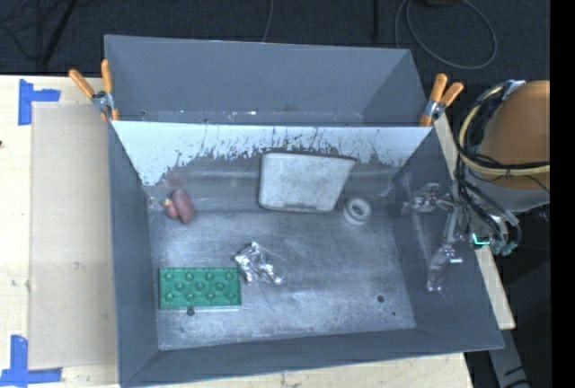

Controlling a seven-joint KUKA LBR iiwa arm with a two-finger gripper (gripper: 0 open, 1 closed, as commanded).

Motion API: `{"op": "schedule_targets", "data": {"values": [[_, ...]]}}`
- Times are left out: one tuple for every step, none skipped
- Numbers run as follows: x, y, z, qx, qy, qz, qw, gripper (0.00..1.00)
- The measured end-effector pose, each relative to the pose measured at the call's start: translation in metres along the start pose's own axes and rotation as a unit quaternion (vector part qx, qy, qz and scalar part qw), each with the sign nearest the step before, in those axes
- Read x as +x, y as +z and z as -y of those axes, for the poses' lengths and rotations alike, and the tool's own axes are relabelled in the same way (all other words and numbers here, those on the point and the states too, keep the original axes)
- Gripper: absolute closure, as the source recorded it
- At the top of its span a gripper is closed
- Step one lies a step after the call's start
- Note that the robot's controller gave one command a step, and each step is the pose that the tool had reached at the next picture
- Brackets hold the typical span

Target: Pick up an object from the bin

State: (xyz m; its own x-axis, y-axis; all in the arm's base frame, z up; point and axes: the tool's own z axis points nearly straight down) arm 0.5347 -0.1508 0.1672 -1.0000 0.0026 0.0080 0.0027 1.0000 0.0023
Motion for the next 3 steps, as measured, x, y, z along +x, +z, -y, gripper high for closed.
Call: {"op": "schedule_targets", "data": {"values": [[-0.075, 0.09, -0.049, 0.004, 0.108, 0.0146, 0.994, 0.0], [-0.085, 0.038, -0.093, 0.001, 0.128, 0.0046, 0.9918, 0.0], [-0.079, 0.093, -0.149, 0.002, 0.016, 0.0048, 0.9999, 0.0]]}}
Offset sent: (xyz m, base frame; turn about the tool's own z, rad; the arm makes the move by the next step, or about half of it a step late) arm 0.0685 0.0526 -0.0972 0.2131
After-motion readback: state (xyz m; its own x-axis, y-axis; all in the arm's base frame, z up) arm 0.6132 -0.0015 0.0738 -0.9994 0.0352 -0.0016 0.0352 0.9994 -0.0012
